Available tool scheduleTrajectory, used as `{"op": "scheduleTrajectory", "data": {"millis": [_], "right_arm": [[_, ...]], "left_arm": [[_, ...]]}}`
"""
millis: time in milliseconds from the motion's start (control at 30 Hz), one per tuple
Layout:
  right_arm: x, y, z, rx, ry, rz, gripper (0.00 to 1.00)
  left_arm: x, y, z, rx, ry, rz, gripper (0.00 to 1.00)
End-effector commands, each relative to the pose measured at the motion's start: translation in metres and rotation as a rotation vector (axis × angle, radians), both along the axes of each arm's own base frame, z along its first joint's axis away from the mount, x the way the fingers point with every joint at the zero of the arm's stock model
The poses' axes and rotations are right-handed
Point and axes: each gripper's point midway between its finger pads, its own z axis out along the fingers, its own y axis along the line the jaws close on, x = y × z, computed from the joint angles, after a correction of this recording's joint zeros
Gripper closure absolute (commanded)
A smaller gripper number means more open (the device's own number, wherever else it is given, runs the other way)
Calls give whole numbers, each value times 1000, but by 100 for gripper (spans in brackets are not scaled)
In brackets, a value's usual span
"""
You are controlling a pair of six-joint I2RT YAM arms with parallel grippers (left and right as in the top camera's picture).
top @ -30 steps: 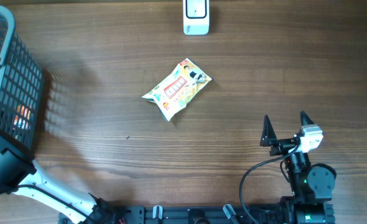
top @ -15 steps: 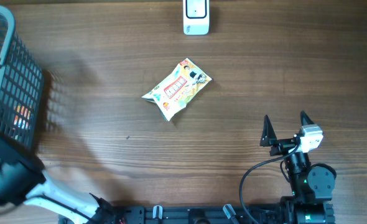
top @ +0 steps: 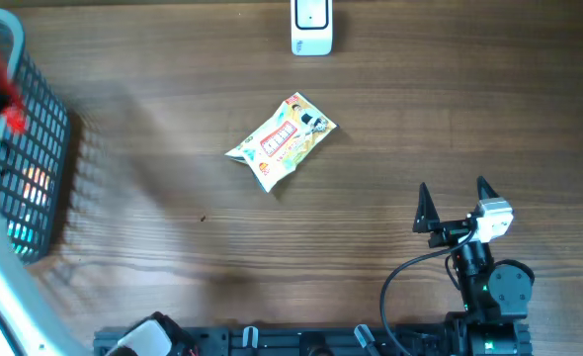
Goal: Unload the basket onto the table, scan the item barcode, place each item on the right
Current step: 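Place the red Haribo packet beside the yellow packet with left gripper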
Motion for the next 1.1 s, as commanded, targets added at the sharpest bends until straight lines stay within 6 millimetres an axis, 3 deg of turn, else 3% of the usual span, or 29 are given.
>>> {"op": "scheduleTrajectory", "data": {"millis": [0,67,133,300,433,533,600,733,800,900,967,1000,1067], "right_arm": [[0,-3,2,-5,-11,-14,0],[0,-3,2,-5,-11,-14,0],[0,-3,2,-6,-12,-14,0],[0,-3,2,-5,-12,-14,0],[0,-3,2,-5,-11,-14,0],[0,-3,2,-5,-11,-14,0],[0,-3,2,-6,-11,-14,0],[0,-3,2,-6,-12,-14,0],[0,-3,2,-6,-11,-14,0],[0,-3,2,-6,-10,-14,0],[0,-3,2,-6,-9,-14,0],[0,-3,2,-5,-9,-14,0],[0,-3,2,-5,-9,-14,0]], "left_arm": [[9,-100,-3,-139,19,-313,96],[13,-138,-28,-147,117,-390,96],[17,-163,-58,-115,227,-417,96],[15,-227,-181,6,577,-514,96],[17,-258,-263,64,733,-579,96],[17,-262,-303,120,829,-575,96],[15,-262,-316,125,864,-574,96],[20,-257,-304,121,843,-562,72],[26,-248,-278,114,811,-542,40],[41,-230,-209,102,697,-491,19],[48,-213,-153,98,583,-444,11],[49,-202,-123,98,517,-415,1],[47,-178,-77,104,405,-352,0]]}}
